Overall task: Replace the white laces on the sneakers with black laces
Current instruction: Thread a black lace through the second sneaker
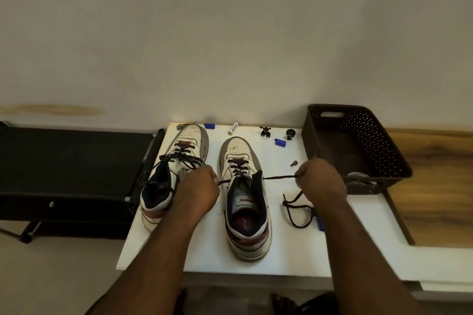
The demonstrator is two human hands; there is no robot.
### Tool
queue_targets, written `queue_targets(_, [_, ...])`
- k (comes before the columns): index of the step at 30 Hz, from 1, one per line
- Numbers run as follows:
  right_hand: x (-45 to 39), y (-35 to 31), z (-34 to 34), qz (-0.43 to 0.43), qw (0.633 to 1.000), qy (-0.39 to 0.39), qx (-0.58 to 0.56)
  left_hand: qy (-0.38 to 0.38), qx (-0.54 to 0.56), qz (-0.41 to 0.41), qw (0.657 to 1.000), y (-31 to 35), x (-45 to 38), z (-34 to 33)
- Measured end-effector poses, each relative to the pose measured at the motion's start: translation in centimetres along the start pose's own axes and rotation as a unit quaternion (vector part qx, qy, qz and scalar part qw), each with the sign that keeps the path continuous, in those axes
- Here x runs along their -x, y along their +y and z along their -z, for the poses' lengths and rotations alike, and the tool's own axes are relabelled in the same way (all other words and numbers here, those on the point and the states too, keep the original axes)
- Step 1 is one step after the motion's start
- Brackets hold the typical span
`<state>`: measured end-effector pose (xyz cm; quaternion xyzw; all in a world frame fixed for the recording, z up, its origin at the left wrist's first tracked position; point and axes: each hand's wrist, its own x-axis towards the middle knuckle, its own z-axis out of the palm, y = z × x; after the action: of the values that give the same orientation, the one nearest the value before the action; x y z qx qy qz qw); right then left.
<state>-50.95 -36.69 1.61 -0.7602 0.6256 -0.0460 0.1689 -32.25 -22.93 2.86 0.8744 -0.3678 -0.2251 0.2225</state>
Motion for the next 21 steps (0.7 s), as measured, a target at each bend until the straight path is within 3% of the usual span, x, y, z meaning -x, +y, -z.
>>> queue_targets(2, [1.6,-1.1,-0.1,-0.003,0.994,0.007,-0.112,0.038,0.019,-0.003,0.999,0.2,0.5,-0.5])
queue_targets(4, [3.5,-2.2,-0.6,-0.026,0.975,-0.004,-0.22,0.028,0.044,0.017,0.998,-0.1,1.1,-1.0])
queue_targets(7, [5.1,-3.8,-2.2,-0.071,0.954,-0.126,-0.263,-0.028,0.063,0.065,0.996,-0.8,1.9,-2.1])
queue_targets(9, [5.4,-4.9,-2.8,-0.089,0.917,-0.154,-0.356,-0.016,0.152,0.071,0.986,-0.5,1.9,-2.7])
queue_targets(13, [5.7,-6.3,-3.0,-0.136,0.816,-0.129,-0.547,0.056,0.432,0.098,0.895,1.5,2.0,-3.5])
queue_targets(21, [5.5,-6.5,-4.3,-0.237,0.671,-0.111,-0.693,0.108,0.576,0.207,0.784,2.1,1.3,-5.1])
